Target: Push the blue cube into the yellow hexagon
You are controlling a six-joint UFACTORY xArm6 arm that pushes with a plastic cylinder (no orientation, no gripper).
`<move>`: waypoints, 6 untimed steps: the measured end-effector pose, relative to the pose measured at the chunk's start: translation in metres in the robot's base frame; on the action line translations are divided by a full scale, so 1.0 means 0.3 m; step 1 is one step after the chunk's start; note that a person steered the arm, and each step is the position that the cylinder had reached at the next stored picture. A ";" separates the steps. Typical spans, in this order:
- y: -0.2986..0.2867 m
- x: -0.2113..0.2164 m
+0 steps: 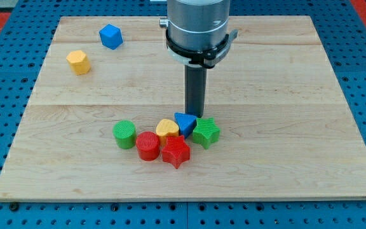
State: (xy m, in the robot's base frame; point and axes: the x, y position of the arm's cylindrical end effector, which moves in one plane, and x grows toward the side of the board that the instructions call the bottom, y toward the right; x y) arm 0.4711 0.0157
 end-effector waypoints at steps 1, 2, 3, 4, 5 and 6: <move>-0.026 -0.114; -0.028 -0.361; -0.092 -0.582; -0.209 -0.770; -0.445 -0.838; -0.591 -0.768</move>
